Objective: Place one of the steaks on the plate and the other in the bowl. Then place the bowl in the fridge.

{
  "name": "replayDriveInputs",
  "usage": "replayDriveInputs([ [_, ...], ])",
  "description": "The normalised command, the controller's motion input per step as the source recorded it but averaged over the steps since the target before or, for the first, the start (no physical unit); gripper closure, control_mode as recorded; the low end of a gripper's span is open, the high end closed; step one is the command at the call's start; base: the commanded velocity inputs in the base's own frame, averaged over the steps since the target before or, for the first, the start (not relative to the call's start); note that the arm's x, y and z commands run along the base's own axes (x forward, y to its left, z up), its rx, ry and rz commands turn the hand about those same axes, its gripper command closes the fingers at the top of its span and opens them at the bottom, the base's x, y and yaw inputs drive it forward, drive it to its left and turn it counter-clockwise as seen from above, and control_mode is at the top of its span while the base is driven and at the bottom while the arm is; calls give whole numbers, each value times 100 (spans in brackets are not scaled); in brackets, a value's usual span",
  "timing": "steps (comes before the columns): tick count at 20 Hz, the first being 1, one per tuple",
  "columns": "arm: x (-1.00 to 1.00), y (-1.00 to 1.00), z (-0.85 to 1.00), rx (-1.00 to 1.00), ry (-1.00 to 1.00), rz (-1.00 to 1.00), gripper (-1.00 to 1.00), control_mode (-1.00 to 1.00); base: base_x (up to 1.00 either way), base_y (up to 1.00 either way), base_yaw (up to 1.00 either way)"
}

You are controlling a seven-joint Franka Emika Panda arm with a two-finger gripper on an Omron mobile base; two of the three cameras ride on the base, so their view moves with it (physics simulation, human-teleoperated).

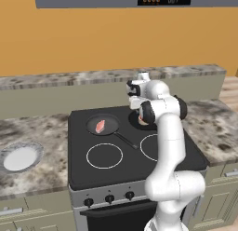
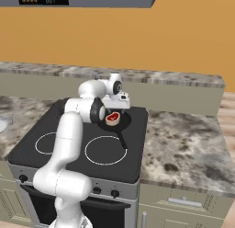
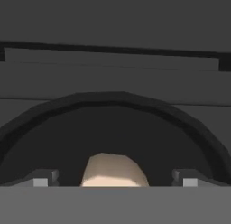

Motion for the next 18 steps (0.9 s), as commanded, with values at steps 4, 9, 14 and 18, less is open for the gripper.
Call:
replayDriveInputs([
  [4, 0, 1, -23, 0, 8, 0, -100, -100, 0, 0, 0],
  [9, 0, 0, -25, 0, 3, 0, -100, -100, 0, 0, 0],
  [14, -19, 0, -18, 0, 1, 0, -100, -100, 0, 0, 0],
  [18, -28, 0, -6, 0, 0, 0, -100, -100, 0, 0, 0],
])
